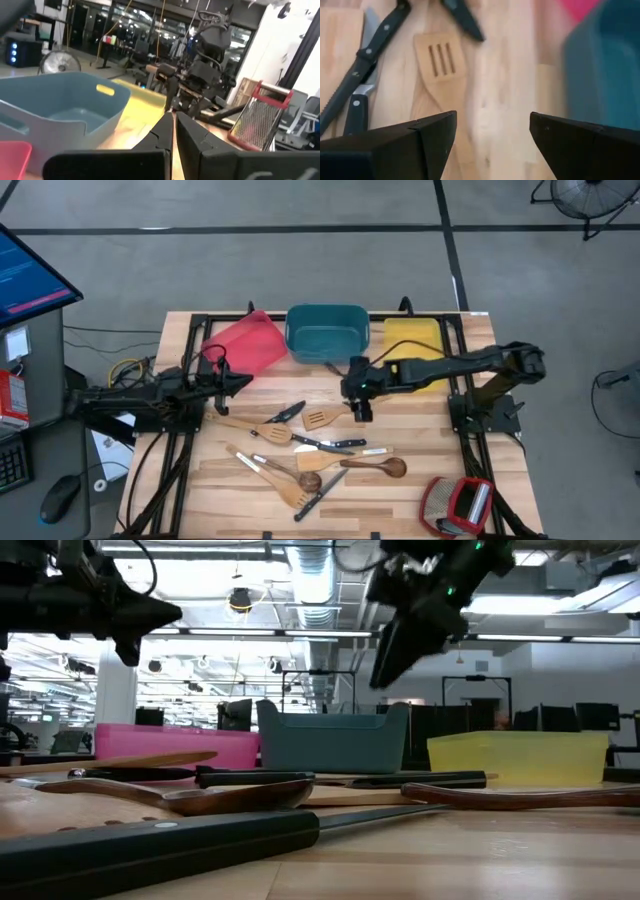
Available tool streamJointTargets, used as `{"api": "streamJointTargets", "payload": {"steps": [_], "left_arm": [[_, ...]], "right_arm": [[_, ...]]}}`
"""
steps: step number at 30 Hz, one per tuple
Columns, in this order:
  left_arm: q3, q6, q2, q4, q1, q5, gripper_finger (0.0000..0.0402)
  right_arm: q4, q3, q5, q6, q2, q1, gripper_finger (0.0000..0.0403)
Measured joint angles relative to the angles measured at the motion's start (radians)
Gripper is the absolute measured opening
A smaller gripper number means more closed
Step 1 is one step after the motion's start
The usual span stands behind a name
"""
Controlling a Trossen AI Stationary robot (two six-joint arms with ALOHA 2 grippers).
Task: Pick & Place Kitchen Items
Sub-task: Put the slotted wooden spatula into the yellow bin
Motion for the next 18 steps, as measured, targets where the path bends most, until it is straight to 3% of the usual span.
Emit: {"api": "streamJointTargets", "payload": {"steps": [10, 18], "left_arm": [[0.000, 0.044, -0.023, 0.146, 0.000, 0.058, 0.0003], [0.003, 0.066, -0.072, 0.030, 0.000, 0.061, 0.0003]], "right_arm": [[0.025, -0.001, -0.024, 0.002, 0.157, 0.051, 0.0260], [-0.006, -0.001, -0.023, 0.002, 0.188, 0.042, 0.0260]]}}
